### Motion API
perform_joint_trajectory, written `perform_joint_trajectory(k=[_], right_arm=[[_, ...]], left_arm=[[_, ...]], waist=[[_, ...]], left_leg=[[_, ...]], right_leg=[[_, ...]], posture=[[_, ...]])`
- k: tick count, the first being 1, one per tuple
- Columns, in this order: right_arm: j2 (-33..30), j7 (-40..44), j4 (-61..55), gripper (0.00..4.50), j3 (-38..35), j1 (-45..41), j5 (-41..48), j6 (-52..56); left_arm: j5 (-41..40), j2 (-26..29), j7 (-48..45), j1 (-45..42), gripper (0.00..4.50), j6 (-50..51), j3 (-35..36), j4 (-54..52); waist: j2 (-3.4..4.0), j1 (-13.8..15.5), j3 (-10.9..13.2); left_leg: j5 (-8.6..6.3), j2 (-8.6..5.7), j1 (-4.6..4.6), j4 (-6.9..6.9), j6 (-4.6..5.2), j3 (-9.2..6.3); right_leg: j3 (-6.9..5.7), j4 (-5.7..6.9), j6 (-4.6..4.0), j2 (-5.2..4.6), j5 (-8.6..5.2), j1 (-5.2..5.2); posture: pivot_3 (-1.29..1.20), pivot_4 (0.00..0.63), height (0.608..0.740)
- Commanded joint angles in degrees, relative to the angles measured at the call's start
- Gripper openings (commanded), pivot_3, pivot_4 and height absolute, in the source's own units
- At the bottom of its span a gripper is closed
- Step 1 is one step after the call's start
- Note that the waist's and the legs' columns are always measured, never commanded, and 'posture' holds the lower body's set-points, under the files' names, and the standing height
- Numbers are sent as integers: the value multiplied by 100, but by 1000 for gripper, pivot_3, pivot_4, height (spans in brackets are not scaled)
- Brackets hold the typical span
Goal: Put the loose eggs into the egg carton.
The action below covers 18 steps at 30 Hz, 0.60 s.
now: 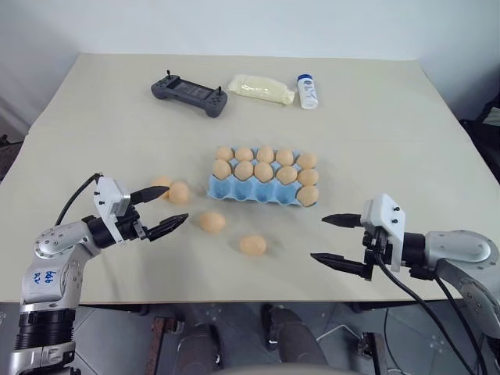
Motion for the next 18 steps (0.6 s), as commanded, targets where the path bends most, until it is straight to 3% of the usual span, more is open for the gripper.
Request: perform_joint_trajectory(k=[1,10,18], right_arm=[[57,157,162,4500,220,-187,-55,-188],[368,647,1163,4500,1406,-1293,-575,-435],[1036,971,1460,4500,2190,-2037,-945,-753]], left_arm=[[-220,73,8,180,4479,86,173,-426],[-373,228,-40,598,4479,237,366,-675],[-499,248,-21,1012,4479,385,550,-1083]], waist=[[-2,2,-1],[-2,-10,-1],[-3,-15,-2]], left_leg=[[0,1,0,0,0,0],[-1,2,3,0,2,3],[-11,6,-2,-2,-5,5]], right_leg=[[0,-1,0,1,0,0],[1,0,-4,1,-1,-3],[-2,1,-3,-1,-1,-8]], posture=[[0,150,740],[0,150,740],[0,150,740]])
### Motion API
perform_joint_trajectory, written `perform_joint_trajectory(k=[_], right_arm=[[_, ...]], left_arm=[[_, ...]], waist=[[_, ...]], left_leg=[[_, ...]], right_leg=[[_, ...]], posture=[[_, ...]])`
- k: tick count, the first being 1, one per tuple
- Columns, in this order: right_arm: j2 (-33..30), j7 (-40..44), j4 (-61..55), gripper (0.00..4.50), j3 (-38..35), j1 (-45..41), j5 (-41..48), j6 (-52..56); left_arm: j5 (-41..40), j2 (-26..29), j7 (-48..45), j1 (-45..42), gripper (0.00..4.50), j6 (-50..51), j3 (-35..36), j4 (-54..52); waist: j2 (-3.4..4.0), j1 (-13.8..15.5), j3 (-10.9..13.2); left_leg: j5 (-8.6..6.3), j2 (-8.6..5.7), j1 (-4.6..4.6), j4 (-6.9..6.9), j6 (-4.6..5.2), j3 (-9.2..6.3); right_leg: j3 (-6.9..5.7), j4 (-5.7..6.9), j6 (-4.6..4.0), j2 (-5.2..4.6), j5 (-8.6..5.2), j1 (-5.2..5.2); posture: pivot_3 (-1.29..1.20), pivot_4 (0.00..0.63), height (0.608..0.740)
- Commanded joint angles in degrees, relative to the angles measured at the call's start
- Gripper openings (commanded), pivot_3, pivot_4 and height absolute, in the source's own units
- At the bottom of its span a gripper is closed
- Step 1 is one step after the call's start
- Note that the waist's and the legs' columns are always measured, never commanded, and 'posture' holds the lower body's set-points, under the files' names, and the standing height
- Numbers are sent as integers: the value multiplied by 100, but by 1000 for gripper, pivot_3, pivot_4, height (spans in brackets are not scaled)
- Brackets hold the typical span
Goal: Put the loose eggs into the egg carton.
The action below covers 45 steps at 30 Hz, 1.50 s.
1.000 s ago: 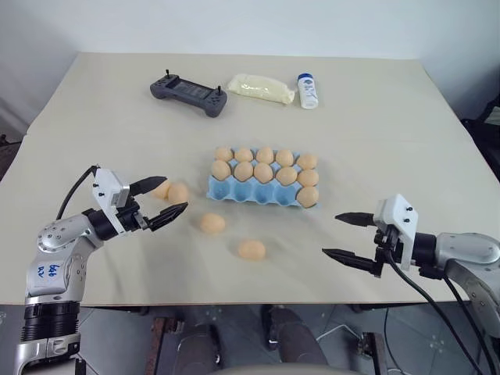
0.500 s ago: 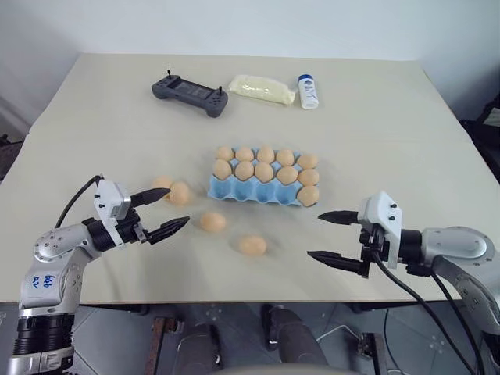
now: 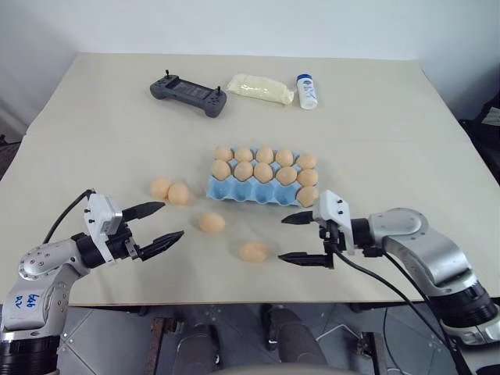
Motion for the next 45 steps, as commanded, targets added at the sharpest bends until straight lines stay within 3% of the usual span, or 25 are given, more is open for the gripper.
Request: perform_joint_trajectory(k=[1,10,24,27,34,37,45], right_arm=[[182,175,-58,4500,280,-292,-135,-138],[744,436,83,4500,994,-702,-495,-268],[1235,445,740,4500,1344,-930,-1098,-574],[1288,432,822,3883,1362,-920,-1188,-595],[1352,345,803,1593,1192,-932,-1228,-568],[1368,206,609,1338,871,-1004,-1044,-341],[1274,-308,265,1333,24,-1244,-733,262]], left_arm=[[-203,85,-5,143,4479,27,216,-340],[-354,219,-203,422,4479,120,320,-495],[-302,245,-272,355,4479,54,198,-391],[-290,227,-238,347,4500,36,184,-397],[-348,227,-249,394,4500,57,177,-455],[-369,243,-305,471,4500,57,189,-492],[-317,177,-368,515,4500,-44,86,-480]], waist=[[0,6,0],[0,6,0],[0,-11,0],[0,-12,0],[0,-13,0],[0,-13,0],[0,-12,0]], left_leg=[[-1,2,1,0,-2,0],[-5,7,0,0,-8,-1],[-13,16,1,0,-18,2],[-14,19,1,0,-20,3],[-15,25,2,0,-22,3],[-15,25,2,0,-23,2],[-19,30,1,-1,-29,1]], right_leg=[[-1,2,0,0,0,-1],[-8,1,-3,-5,-2,-2],[-9,2,-7,-15,-4,-4],[-9,2,-7,-14,-4,-4],[-10,4,-8,-11,-4,-6],[-9,3,-8,-11,-4,-6],[-12,1,-17,-13,-9,-7]], posture=[[0,150,740],[0,150,740],[0,150,740],[0,150,740],[0,150,740],[0,150,740],[0,150,740]])
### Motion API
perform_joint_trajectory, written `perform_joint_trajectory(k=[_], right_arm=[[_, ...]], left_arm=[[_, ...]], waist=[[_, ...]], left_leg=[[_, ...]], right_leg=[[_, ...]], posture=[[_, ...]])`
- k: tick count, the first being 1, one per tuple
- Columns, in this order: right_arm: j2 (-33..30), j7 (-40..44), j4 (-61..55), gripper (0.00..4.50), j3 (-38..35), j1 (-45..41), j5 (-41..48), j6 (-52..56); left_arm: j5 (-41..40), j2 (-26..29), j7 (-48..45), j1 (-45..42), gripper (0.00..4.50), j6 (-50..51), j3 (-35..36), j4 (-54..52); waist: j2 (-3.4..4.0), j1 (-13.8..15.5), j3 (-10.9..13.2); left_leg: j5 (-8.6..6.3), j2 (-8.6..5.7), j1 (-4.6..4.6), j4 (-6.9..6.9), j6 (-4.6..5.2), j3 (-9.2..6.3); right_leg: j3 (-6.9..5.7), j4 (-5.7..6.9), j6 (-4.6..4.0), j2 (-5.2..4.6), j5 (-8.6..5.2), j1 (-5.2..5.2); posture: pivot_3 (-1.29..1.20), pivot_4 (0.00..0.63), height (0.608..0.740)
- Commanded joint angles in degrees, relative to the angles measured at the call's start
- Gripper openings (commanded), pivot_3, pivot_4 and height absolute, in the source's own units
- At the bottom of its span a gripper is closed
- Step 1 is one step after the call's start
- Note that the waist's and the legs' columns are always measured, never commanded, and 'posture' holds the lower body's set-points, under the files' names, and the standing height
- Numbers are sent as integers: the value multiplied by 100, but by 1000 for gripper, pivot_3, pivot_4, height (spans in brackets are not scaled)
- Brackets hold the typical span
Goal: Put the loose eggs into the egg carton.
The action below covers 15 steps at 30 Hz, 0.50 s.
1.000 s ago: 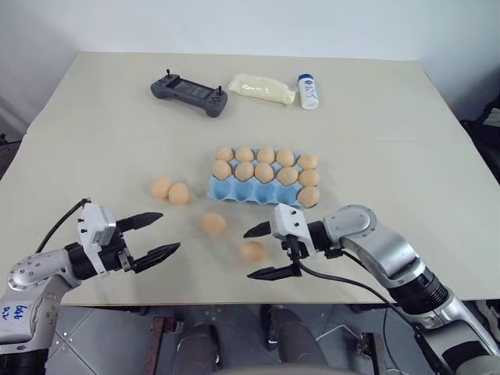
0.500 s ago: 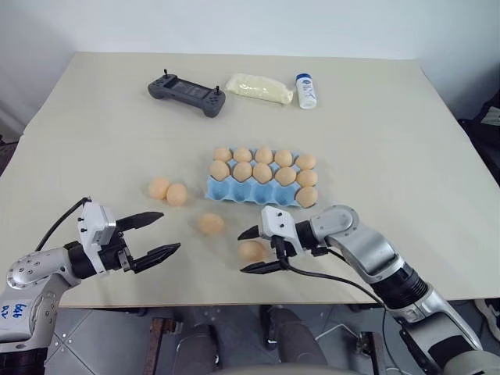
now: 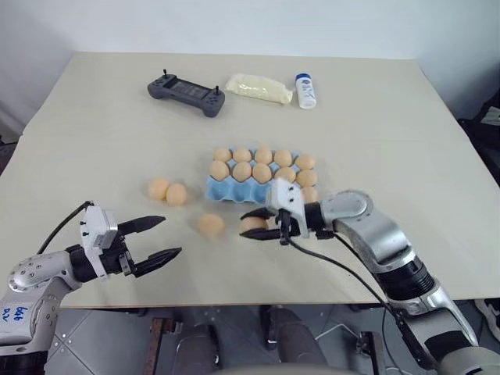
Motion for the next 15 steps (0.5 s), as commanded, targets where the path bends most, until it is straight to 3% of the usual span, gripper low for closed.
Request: perform_joint_trajectory(k=[1,15], right_arm=[[-110,-252,-194,1333,-409,-186,104,130],[-272,-614,1152,1333,-593,-579,-422,-493]], left_arm=[[-22,-69,-36,-60,4500,-187,-70,-167],[177,-352,23,-565,4500,-789,-321,215]], waist=[[0,1,0],[1,-116,1]], left_leg=[[0,0,0,-1,0,0],[0,1,-3,-4,1,3]], right_leg=[[0,-1,-1,0,0,0],[2,-3,18,8,10,-1]], posture=[[0,150,740],[0,150,740]])
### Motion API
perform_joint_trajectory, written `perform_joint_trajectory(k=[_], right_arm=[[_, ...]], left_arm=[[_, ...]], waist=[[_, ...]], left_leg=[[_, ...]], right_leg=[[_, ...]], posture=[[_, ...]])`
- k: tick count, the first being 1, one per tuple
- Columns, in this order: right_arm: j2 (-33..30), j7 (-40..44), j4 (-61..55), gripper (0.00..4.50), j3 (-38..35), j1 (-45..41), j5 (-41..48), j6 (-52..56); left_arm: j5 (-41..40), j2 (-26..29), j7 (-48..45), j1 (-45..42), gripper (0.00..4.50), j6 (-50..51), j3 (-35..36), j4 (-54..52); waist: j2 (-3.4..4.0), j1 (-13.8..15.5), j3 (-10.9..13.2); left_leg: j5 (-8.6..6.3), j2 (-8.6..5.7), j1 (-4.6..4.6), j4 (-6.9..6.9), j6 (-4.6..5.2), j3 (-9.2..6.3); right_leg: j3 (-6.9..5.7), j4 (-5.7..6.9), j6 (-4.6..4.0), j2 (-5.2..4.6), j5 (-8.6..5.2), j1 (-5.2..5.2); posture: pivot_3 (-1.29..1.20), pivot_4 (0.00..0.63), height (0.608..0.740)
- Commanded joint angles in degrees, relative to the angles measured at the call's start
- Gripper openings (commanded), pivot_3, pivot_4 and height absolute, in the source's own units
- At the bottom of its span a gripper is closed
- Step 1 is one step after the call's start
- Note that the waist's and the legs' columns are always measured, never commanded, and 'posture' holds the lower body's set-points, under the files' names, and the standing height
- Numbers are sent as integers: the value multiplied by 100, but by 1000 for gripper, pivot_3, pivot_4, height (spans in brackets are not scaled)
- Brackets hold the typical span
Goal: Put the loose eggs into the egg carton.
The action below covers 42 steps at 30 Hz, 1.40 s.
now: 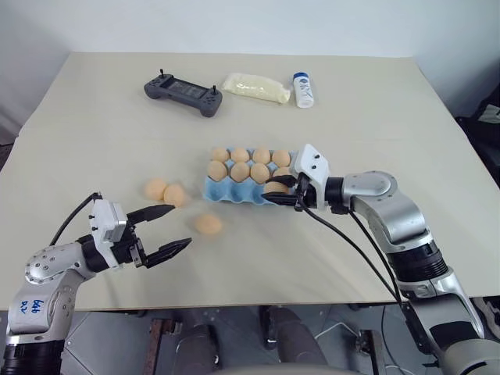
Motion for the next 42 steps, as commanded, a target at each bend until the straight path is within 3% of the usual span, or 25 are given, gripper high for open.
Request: perform_joint_trajectory(k=[1,6,7,14,34,42], right_arm=[[-87,-22,144,1333,-92,-179,-118,-154],[-22,-21,397,1333,-133,-249,-170,-278],[-14,-2,405,2047,-134,-258,-156,-283],[-4,36,327,4479,-198,-309,-67,-303],[-643,611,-360,4479,-968,329,672,-277],[-1288,1641,-889,4479,-1582,1424,1438,-636]], left_arm=[[27,-30,-36,-26,4500,-181,-2,49],[13,-18,-20,-6,4500,-239,-18,56],[8,-17,-11,-2,4500,-243,-19,49],[5,-30,40,32,4500,-262,-6,18],[167,-537,1271,551,4500,-377,70,-869],[410,-830,2161,763,4500,-397,284,-1034]], waist=[[0,-37,0],[1,-42,1],[2,-42,1],[2,-37,1],[7,-34,5],[7,30,4]], left_leg=[[0,0,0,0,0,0],[0,6,2,0,-2,1],[0,7,2,0,-2,1],[-1,8,2,0,-4,1],[-4,10,8,-4,-6,1],[-8,6,2,-6,1,-6]], right_leg=[[1,0,1,0,1,0],[-2,3,9,6,5,0],[-3,3,10,6,5,0],[-1,3,10,6,5,-1],[4,2,12,11,7,0],[-2,-14,15,12,8,6]], posture=[[0,150,740],[0,150,740],[0,150,740],[0,150,740],[0,150,740],[0,150,740]])
